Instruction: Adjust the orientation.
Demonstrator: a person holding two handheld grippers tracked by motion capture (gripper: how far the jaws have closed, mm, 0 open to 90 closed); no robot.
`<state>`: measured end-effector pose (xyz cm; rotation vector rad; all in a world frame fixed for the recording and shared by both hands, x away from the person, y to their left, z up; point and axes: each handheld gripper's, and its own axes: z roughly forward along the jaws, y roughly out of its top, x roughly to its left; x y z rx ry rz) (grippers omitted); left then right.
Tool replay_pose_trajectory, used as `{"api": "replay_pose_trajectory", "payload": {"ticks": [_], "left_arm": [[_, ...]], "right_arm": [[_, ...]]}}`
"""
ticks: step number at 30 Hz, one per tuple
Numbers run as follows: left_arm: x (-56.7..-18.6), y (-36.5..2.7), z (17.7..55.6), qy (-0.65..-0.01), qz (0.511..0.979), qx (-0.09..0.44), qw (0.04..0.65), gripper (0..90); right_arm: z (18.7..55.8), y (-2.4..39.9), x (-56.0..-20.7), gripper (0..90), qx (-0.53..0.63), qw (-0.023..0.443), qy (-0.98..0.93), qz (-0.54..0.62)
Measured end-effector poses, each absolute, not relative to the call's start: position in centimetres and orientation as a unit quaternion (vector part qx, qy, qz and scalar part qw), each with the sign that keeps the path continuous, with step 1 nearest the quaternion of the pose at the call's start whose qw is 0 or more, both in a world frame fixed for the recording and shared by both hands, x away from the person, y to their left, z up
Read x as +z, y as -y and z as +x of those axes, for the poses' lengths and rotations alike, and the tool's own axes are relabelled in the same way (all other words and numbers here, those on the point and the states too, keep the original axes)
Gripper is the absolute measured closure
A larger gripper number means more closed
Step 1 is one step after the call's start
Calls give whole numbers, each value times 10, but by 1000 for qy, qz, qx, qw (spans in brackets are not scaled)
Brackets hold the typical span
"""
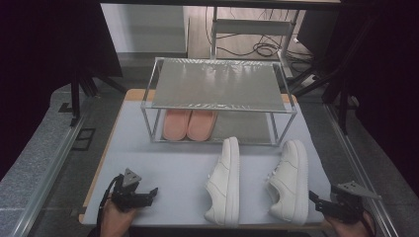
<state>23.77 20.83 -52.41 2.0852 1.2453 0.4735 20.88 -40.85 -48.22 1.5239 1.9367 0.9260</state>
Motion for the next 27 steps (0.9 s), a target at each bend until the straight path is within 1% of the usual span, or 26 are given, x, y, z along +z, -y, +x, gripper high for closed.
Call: {"api": "replay_pose_trajectory", "payload": {"ticks": [6, 9, 14, 17, 19, 27], "left_arm": [[-524, -208, 238, -476, 796, 181, 328, 126], [-524, -208, 237, -476, 795, 182, 328, 127], [-524, -209, 237, -476, 795, 182, 328, 129], [-524, -209, 237, -476, 795, 182, 328, 130], [-524, -208, 237, -476, 795, 183, 328, 130], [-524, -208, 237, -477, 795, 183, 328, 131]], "right_arm": [[208, 409, -470, 513, 355, 233, -717, 552], [208, 409, -465, 627, 358, 221, -729, 540], [208, 405, -454, 801, 368, 220, -736, 524], [208, 402, -447, 871, 368, 214, -745, 514], [208, 401, -443, 896, 368, 213, -749, 509], [214, 389, -422, 900, 389, 193, -758, 486]]}}
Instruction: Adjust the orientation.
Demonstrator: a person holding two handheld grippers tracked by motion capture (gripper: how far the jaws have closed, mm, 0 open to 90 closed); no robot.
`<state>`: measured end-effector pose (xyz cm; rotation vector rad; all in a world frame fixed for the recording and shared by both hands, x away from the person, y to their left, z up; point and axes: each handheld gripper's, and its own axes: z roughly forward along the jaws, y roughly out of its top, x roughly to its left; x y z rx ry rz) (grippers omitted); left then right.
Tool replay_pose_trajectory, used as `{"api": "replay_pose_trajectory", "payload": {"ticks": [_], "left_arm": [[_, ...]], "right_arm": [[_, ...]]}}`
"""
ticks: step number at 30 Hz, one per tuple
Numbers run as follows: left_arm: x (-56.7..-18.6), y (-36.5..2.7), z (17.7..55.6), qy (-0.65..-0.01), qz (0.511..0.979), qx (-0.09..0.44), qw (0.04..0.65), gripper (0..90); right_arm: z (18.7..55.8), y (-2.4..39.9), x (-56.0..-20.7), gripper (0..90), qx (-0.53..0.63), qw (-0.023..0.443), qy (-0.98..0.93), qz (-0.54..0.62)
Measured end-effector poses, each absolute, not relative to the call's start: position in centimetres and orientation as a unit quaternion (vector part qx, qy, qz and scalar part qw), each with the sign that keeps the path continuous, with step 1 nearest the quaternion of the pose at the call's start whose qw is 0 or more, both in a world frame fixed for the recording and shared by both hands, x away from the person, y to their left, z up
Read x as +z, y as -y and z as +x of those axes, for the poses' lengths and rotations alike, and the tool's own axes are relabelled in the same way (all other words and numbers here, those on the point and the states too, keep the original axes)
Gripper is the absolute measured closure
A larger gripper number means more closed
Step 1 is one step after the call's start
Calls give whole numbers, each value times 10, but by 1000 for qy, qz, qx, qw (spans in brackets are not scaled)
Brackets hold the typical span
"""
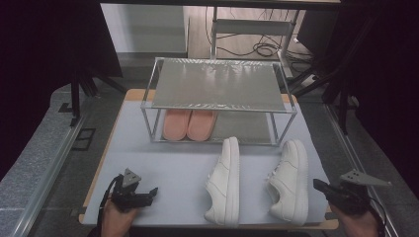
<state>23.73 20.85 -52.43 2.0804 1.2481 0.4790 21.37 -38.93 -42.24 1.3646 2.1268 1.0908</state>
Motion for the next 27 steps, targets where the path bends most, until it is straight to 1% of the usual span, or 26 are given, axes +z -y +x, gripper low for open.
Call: {"api": "replay_pose_trajectory", "payload": {"ticks": [6, 18, 21, 27], "left_arm": [[-524, -209, 237, -477, 794, 183, 329, 132], [-524, -209, 237, -477, 794, 183, 329, 133], [-524, -208, 237, -477, 794, 184, 329, 133], [-524, -208, 237, -477, 794, 184, 329, 133]], "right_arm": [[224, 375, -419, 900, 384, 194, -771, 470], [237, 363, -425, 900, 378, 191, -778, 463], [238, 363, -426, 900, 378, 191, -778, 464], [233, 368, -426, 900, 366, 206, -777, 470]]}}
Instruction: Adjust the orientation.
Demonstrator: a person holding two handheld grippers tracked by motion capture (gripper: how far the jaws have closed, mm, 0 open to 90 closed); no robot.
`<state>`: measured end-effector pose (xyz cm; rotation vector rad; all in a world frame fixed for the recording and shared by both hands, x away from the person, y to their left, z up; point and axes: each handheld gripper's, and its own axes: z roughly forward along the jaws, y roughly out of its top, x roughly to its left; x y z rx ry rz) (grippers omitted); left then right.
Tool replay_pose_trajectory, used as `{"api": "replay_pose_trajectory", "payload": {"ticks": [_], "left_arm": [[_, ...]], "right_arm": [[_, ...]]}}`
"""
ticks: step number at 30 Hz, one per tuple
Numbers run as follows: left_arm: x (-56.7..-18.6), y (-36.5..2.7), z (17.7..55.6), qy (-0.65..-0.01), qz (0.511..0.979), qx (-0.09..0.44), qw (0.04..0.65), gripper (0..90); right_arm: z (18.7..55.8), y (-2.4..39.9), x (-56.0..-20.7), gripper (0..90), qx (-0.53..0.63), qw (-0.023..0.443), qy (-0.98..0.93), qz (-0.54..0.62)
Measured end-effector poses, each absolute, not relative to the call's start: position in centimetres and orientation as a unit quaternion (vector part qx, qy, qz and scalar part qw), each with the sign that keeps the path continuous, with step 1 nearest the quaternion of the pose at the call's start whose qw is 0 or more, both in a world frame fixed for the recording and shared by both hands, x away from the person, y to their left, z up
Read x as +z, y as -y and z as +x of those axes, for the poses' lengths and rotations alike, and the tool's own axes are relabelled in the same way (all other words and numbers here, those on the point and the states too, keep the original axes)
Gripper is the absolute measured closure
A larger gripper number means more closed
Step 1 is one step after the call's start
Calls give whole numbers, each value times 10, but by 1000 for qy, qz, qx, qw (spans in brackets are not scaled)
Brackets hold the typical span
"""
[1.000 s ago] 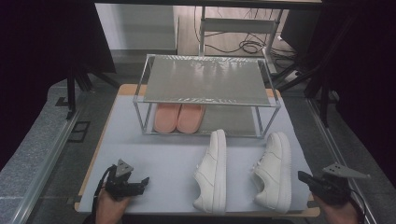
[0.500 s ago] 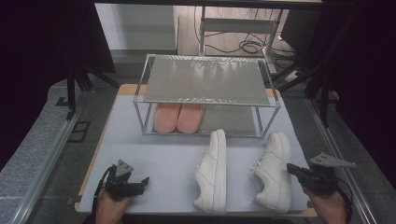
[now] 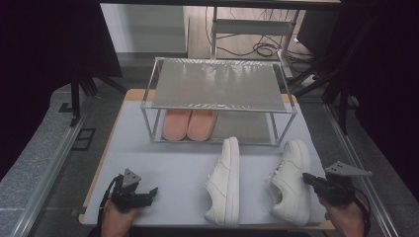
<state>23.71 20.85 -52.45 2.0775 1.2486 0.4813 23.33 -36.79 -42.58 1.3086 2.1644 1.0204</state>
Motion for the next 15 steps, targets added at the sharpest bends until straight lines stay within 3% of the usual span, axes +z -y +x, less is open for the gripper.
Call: {"api": "replay_pose_trajectory", "payload": {"ticks": [15], "left_arm": [[-524, -209, 237, -477, 794, 184, 328, 134]], "right_arm": [[222, 395, -430, 900, 363, 219, -752, 505]]}}
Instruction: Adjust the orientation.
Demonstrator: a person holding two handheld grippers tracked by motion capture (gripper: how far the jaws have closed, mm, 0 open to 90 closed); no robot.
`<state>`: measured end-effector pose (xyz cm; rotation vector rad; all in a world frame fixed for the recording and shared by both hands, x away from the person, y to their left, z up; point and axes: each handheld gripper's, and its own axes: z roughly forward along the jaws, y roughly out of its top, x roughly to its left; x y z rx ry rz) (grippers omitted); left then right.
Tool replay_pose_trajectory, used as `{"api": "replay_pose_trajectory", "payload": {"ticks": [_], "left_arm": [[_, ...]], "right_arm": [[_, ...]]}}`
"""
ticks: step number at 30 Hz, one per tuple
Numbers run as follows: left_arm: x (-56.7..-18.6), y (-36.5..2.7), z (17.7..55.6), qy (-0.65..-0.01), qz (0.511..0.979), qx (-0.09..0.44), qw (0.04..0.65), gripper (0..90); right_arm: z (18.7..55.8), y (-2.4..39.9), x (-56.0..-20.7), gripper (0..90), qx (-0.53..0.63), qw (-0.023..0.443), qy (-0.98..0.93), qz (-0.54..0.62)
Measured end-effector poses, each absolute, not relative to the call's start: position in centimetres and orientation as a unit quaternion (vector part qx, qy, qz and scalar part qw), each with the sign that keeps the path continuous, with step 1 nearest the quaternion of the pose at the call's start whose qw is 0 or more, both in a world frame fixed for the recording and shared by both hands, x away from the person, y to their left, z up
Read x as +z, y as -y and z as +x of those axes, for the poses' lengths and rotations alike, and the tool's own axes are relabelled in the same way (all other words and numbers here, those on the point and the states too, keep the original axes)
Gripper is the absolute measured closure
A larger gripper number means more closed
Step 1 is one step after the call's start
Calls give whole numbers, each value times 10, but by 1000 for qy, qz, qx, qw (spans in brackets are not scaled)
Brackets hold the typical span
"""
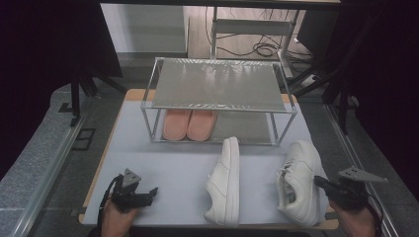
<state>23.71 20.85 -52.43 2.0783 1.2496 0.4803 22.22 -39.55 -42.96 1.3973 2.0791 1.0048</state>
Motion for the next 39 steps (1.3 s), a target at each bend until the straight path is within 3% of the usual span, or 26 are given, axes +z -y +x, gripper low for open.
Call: {"api": "replay_pose_trajectory", "payload": {"ticks": [16, 28, 39], "left_arm": [[-524, -209, 237, -478, 794, 183, 329, 134], [-524, -209, 237, -478, 794, 184, 329, 135], [-524, -209, 237, -478, 794, 184, 329, 135]], "right_arm": [[214, 435, -456, 900, 345, 218, -721, 560], [225, 433, -481, 900, 342, 190, -719, 574], [224, 436, -475, 900, 339, 198, -722, 570]]}}
